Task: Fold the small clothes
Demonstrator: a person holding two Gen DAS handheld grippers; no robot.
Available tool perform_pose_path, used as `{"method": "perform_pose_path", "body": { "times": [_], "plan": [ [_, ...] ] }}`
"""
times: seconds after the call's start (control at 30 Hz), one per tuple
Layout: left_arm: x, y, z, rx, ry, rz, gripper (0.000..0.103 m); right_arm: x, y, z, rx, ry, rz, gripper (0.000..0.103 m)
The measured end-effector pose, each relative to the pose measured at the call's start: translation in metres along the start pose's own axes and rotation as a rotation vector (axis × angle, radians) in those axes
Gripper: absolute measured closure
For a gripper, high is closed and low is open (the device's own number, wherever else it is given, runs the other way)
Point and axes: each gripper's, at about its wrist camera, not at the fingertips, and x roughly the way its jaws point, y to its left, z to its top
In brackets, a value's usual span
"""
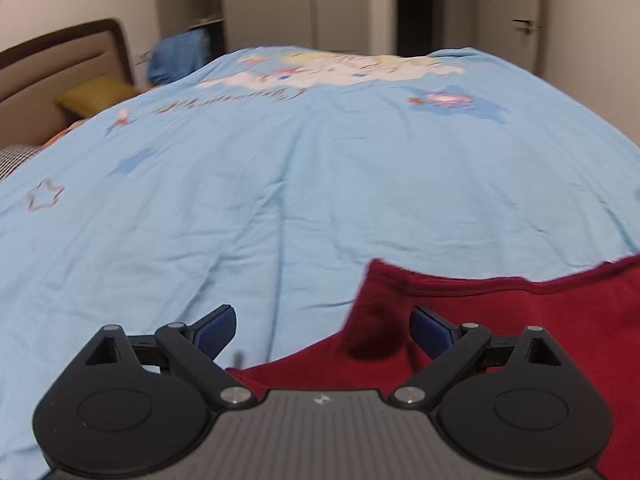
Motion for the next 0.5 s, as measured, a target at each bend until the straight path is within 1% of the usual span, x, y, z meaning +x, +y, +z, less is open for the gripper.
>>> {"method": "perform_pose_path", "body": {
  "times": [0.07,0.13,0.23,0.37,0.5],
  "plan": [
    [0.008,0.006,-0.002,-0.059,0.006,0.015,0.007,0.001,-0.006,-0.004,0.048,-0.021,-0.035,0.004],
    [0.014,0.012,-0.005,-0.115,0.012,0.011,0.005,0.004,-0.012,-0.009,0.098,-0.029,-0.069,0.004],
    [0.022,0.017,-0.012,-0.179,0.016,0.006,0.001,0.010,-0.019,-0.019,0.163,-0.033,-0.090,0.002],
    [0.031,0.021,-0.023,-0.210,0.012,-0.002,0.000,0.020,-0.020,-0.032,0.205,-0.020,-0.104,0.001],
    [0.031,0.019,-0.031,-0.200,-0.018,0.003,0.000,0.027,-0.019,-0.041,0.228,-0.024,-0.100,0.001]
  ]
}}
